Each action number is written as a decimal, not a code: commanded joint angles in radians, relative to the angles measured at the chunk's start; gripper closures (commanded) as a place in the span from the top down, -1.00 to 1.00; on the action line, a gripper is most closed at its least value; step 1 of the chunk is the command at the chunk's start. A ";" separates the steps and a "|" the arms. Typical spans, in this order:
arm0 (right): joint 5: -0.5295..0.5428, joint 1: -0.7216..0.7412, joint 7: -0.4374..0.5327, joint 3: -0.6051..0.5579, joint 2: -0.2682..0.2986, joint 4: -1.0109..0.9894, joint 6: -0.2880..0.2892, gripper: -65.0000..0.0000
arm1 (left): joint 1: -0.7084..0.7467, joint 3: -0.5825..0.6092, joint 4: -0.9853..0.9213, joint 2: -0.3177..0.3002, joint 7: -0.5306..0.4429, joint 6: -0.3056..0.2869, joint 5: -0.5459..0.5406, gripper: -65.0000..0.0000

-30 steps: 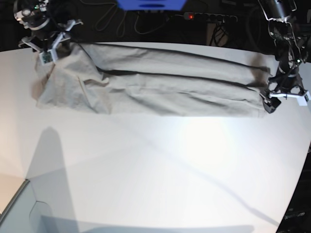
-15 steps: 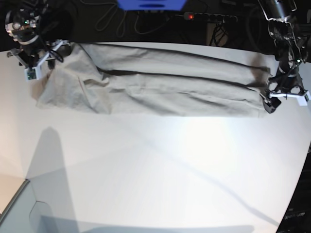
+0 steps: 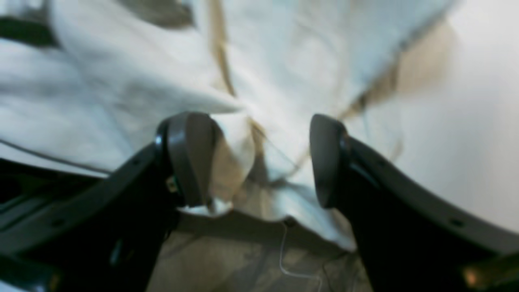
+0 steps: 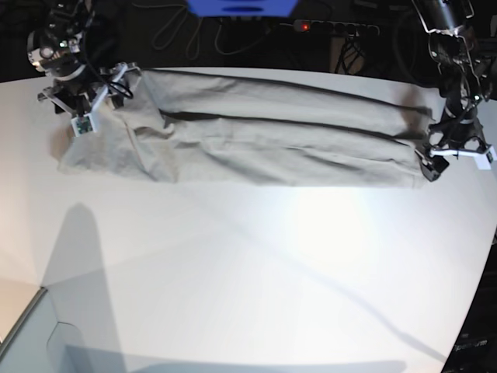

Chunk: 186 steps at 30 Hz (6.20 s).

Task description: Layout the t-shirt on the table in an organized manner, then fold the t-shirt properly

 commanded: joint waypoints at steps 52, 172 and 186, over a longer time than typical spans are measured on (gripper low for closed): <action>0.005 0.213 0.015 -0.055 0.154 -0.054 0.015 -0.21 | -0.006 -0.004 0.017 -0.016 -0.022 -0.011 -0.006 0.69; 0.007 0.260 0.017 -0.049 0.048 -0.304 0.015 -0.03 | 0.102 0.751 0.549 -0.036 -0.022 0.002 -0.138 0.34; 0.008 0.219 0.008 0.091 0.002 -0.016 0.015 -0.02 | 0.145 0.317 0.381 -0.036 -0.017 -0.008 -0.186 0.34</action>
